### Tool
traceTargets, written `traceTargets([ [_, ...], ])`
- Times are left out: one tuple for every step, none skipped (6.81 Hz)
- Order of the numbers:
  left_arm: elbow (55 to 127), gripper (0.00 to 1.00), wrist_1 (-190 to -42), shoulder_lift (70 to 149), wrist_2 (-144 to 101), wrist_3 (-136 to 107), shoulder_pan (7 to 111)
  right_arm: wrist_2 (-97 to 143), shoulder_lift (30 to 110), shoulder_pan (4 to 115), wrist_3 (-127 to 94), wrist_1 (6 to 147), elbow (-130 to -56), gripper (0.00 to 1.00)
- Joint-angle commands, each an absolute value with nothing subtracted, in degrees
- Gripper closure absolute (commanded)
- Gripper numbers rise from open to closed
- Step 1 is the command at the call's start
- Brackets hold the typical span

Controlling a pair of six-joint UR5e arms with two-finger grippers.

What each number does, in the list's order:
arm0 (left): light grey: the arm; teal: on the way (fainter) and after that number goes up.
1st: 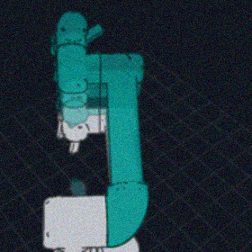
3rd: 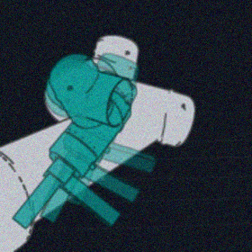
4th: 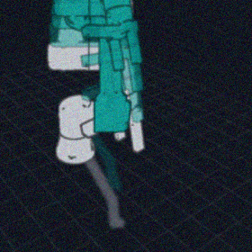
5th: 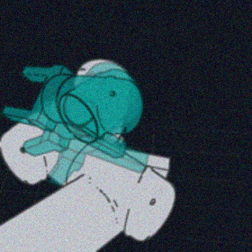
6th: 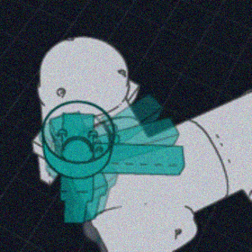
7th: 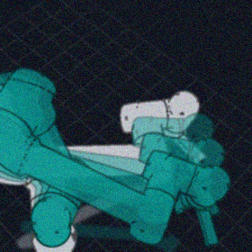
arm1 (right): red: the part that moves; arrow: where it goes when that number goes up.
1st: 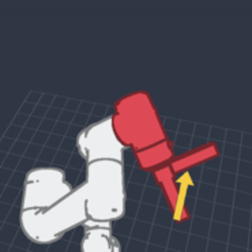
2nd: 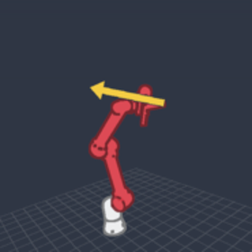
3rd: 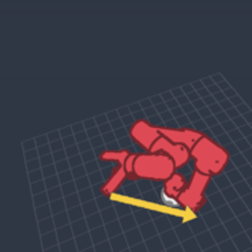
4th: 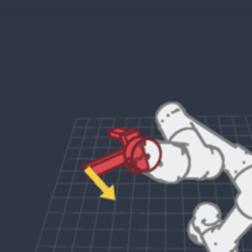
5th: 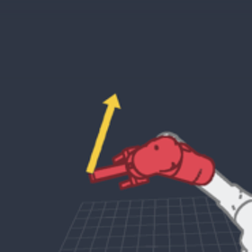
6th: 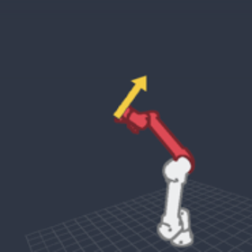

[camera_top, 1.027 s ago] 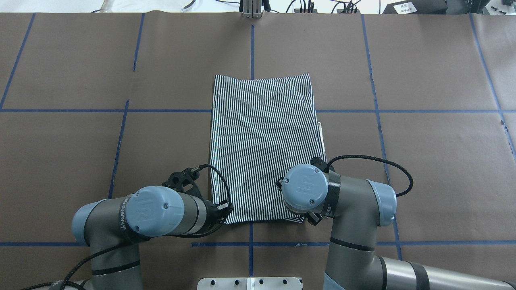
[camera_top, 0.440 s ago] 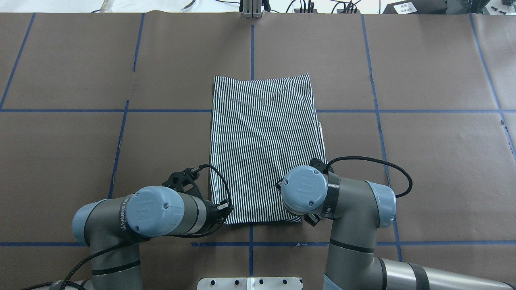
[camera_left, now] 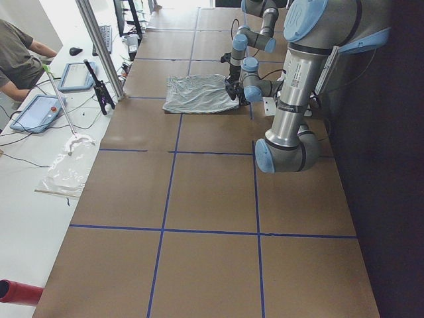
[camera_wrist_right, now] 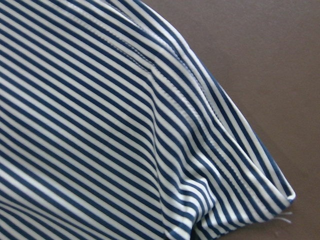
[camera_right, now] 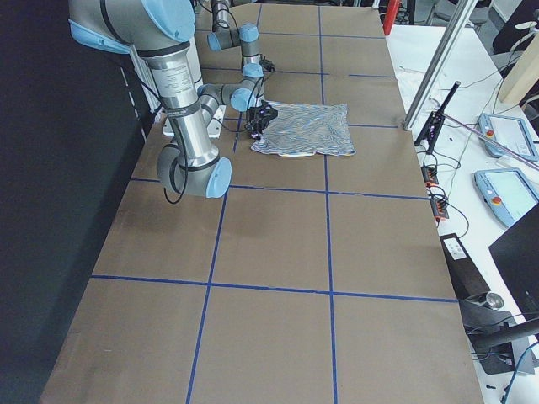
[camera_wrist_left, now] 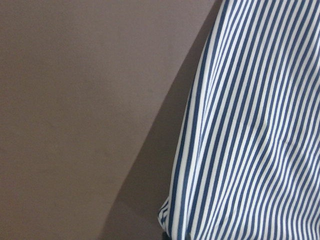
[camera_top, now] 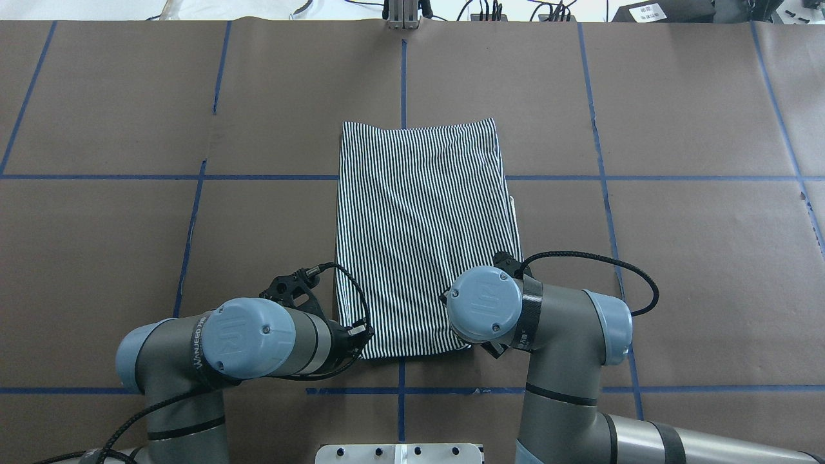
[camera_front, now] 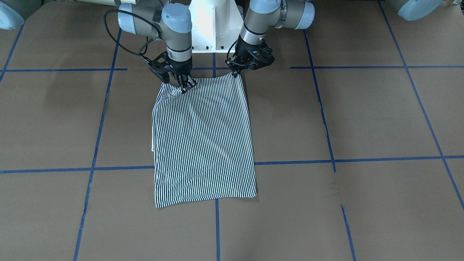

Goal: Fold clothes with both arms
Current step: 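Press and smooth the near edge of the folded shirt with both grippers, then push both grippers across the folded shirt farther from the robot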

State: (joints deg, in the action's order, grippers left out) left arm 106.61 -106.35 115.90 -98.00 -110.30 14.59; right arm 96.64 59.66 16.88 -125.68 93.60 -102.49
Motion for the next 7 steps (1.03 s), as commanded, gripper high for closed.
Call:
traceTargets([
  [106.7, 1.00, -106.3, 116.0, -98.0, -110.3, 14.6, 96.5, 59.3, 16.9, -125.7, 93.5, -102.7, 1.00],
  [107.4, 1.00, -106.3, 116.0, -98.1, -110.2, 14.7, 96.8, 59.7, 17.0, -125.4, 93.4, -104.1, 1.00],
  [109.8, 1.00, -106.3, 115.4, -98.2, -110.3, 14.9, 97.0, 60.3, 17.1, -125.2, 93.4, -106.0, 1.00],
  [112.0, 1.00, -105.9, 115.1, -98.2, -110.3, 14.4, 97.2, 60.9, 17.2, -125.1, 93.4, -107.8, 1.00],
  [115.0, 1.00, -102.5, 114.8, -98.2, -110.3, 13.8, 97.2, 61.8, 16.6, -125.0, 93.3, -110.3, 1.00],
  [118.5, 1.00, -99.3, 114.7, -98.2, -110.3, 12.7, 97.2, 62.9, 14.8, -125.1, 93.3, -113.6, 1.00],
  [120.8, 1.00, -95.7, 114.4, -98.2, -110.3, 11.8, 97.2, 64.0, 13.0, -125.2, 93.3, -116.9, 1.00],
])
